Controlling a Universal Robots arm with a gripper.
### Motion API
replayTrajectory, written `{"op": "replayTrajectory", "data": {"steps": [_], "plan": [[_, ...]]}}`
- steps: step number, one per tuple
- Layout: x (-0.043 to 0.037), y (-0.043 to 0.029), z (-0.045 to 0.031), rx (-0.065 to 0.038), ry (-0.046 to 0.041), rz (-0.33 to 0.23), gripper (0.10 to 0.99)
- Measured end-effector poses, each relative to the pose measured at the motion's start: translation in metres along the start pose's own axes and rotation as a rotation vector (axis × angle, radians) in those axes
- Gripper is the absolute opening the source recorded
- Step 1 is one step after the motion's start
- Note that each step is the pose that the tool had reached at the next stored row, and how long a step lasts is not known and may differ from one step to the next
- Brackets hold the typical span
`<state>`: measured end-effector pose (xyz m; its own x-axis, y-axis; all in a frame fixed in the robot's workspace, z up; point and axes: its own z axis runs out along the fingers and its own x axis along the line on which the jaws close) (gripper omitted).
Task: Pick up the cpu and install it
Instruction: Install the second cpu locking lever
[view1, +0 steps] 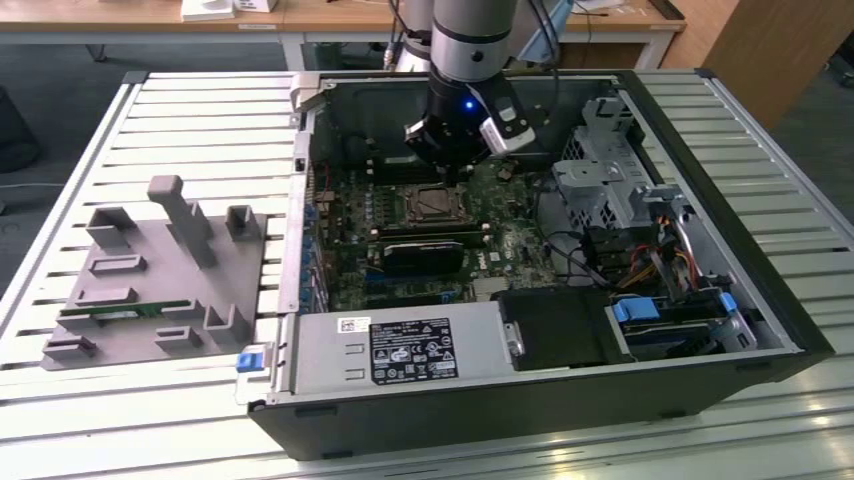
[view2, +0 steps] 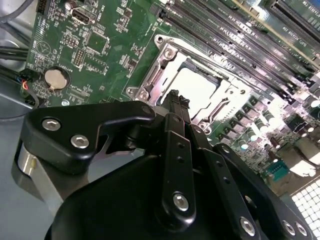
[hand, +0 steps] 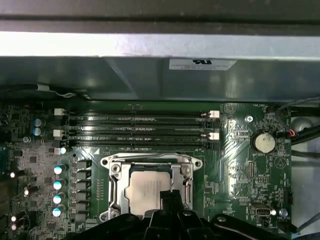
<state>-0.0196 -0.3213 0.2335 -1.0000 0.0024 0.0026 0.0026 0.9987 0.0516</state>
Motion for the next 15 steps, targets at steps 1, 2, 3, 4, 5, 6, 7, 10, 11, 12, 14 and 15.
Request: {"op": "replayTrajectory", "data": {"steps": [1, 2, 3, 4, 5, 6, 7, 10, 11, 12, 14, 15], "plan": [[-0.0005, -0.0001, -0.0004, 0.0, 0.0024, 0.0, 0.106], [-0.0005, -0.0001, -0.0015, 0.0, 0.0042, 0.0, 0.106], [-0.0004, 0.0, -0.0029, 0.0, 0.0044, 0.0, 0.106], [-0.0004, 0.0001, -0.0049, 0.0, 0.0046, 0.0, 0.106], [-0.0004, 0.0002, -0.0072, 0.0, 0.0047, 0.0, 0.106], [-0.0004, 0.0003, -0.0095, 0.0, 0.0047, 0.0, 0.106], [-0.0005, 0.0003, -0.0108, 0.0, 0.0048, 0.0, 0.106], [-0.0005, -0.004, -0.0111, 0.0, 0.0048, 0.0, 0.106], [-0.0005, -0.0066, -0.0113, -0.001, 0.0048, 0.0, 0.106], [-0.0005, -0.0091, -0.0115, -0.001, 0.0049, 0.0, 0.106], [-0.0005, -0.014, -0.0116, -0.001, 0.0049, 0.0, 0.106], [-0.0005, -0.0164, -0.0117, -0.001, 0.0048, 0.0, 0.106]]}}
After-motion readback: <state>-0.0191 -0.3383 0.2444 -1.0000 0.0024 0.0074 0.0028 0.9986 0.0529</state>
